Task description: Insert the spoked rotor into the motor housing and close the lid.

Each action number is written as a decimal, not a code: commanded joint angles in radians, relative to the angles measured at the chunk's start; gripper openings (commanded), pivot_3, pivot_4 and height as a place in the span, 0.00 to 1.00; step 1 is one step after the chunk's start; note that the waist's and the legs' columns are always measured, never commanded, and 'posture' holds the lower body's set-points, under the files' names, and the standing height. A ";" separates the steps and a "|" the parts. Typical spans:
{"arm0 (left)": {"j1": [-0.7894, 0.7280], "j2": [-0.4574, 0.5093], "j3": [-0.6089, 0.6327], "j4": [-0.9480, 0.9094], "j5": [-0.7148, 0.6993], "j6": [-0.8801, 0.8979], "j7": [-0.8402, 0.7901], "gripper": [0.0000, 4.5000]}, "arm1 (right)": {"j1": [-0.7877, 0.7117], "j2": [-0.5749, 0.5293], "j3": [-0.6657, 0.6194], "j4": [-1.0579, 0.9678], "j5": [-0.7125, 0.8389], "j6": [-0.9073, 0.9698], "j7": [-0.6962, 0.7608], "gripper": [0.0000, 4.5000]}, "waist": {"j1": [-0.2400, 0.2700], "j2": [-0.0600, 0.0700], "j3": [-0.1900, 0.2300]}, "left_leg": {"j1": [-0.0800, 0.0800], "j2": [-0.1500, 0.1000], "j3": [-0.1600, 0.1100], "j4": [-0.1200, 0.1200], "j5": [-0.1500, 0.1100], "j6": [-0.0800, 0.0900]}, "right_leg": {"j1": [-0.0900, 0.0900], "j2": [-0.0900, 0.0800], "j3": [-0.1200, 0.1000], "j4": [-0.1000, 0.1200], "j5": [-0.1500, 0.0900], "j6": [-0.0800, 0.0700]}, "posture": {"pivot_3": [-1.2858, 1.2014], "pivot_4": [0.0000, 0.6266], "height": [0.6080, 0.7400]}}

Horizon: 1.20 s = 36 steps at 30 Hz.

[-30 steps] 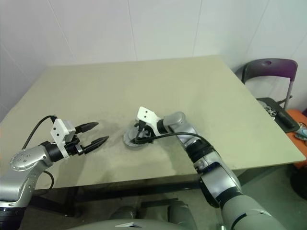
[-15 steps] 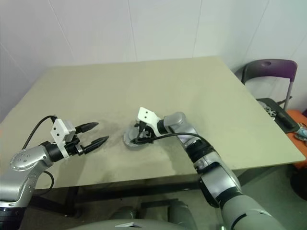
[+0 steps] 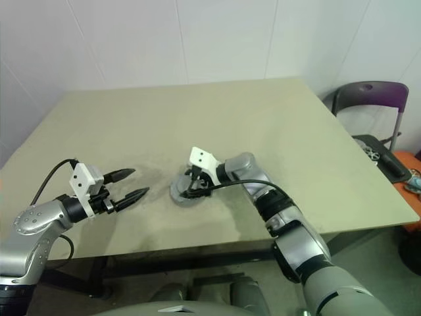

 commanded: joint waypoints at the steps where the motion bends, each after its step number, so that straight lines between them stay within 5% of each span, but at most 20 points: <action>1: -0.015 0.008 0.026 -0.027 -0.016 -0.008 0.001 0.81 | -0.012 -0.016 -0.003 0.006 -0.020 -0.017 0.000 0.78 | 0.000 0.000 0.000 | 0.000 0.000 0.000 0.000 0.000 0.000 | 0.000 0.000 0.000 0.000 0.000 0.000 | 0.52 0.00 1.00; 17: -0.035 -0.019 -0.013 -0.032 -0.045 0.073 0.014 0.81 | 0.001 -0.017 0.011 0.015 -0.040 -0.028 -0.006 0.78 | 0.000 0.000 0.000 | 0.001 0.000 0.000 0.000 0.000 0.000 | 0.001 0.000 0.000 0.001 0.000 0.000 | 0.52 0.00 1.00; 28: -0.168 -0.100 -0.155 0.062 0.005 0.141 0.051 0.00 | -0.004 -0.014 0.010 0.017 -0.043 -0.026 -0.003 0.78 | 0.001 -0.001 0.000 | 0.009 0.000 0.000 0.000 0.000 0.000 | 0.010 0.000 0.000 0.000 -0.001 0.001 | 0.52 0.00 1.00; 36: -0.213 -0.106 -0.232 0.113 0.031 0.242 0.056 0.00 | -0.007 -0.014 0.010 0.018 -0.049 -0.026 -0.001 0.78 | 0.000 -0.001 -0.001 | 0.010 0.000 0.000 0.000 0.000 0.000 | 0.010 0.000 0.000 0.000 -0.001 0.002 | 0.52 0.00 1.00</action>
